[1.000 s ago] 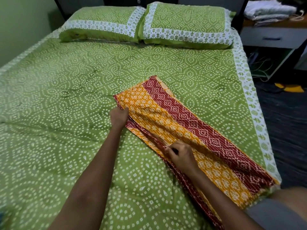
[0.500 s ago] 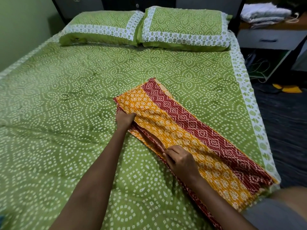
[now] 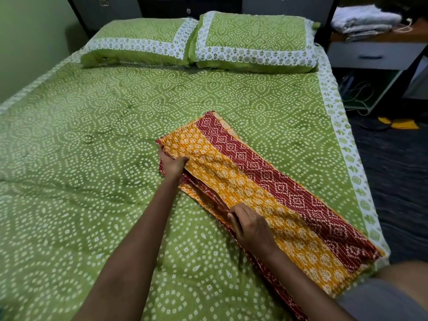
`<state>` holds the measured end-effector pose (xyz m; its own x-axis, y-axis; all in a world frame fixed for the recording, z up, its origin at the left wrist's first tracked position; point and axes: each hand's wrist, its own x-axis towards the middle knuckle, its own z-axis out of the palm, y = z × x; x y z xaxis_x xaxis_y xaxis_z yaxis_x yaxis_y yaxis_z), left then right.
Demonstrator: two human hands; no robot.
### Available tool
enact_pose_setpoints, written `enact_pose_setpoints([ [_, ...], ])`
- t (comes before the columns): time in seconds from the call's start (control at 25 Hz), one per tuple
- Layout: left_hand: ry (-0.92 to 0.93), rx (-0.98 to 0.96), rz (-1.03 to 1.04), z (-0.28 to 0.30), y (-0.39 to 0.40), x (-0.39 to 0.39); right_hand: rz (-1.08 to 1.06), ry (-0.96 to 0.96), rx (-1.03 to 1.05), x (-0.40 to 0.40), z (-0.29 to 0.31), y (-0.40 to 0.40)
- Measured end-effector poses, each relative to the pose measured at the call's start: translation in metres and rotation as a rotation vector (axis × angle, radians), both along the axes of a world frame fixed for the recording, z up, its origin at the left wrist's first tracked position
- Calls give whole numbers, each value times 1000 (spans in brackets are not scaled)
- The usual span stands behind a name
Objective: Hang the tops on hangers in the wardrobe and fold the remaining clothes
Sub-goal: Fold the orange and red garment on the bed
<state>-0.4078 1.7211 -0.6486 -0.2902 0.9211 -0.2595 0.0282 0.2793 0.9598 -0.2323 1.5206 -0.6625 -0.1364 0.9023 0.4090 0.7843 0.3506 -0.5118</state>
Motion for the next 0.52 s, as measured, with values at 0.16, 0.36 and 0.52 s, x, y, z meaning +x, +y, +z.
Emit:
enact_pose_setpoints([
  [0.16,-110,-143,-64,16,35,7,-142,330,-325,10,10,8],
  [0.36,-106,-204,-222,44,65,66,-379,533,-802,42,26,32],
  [0.52,-508,3,-458,106,73,127,-812,532,-177,87,54,45],
])
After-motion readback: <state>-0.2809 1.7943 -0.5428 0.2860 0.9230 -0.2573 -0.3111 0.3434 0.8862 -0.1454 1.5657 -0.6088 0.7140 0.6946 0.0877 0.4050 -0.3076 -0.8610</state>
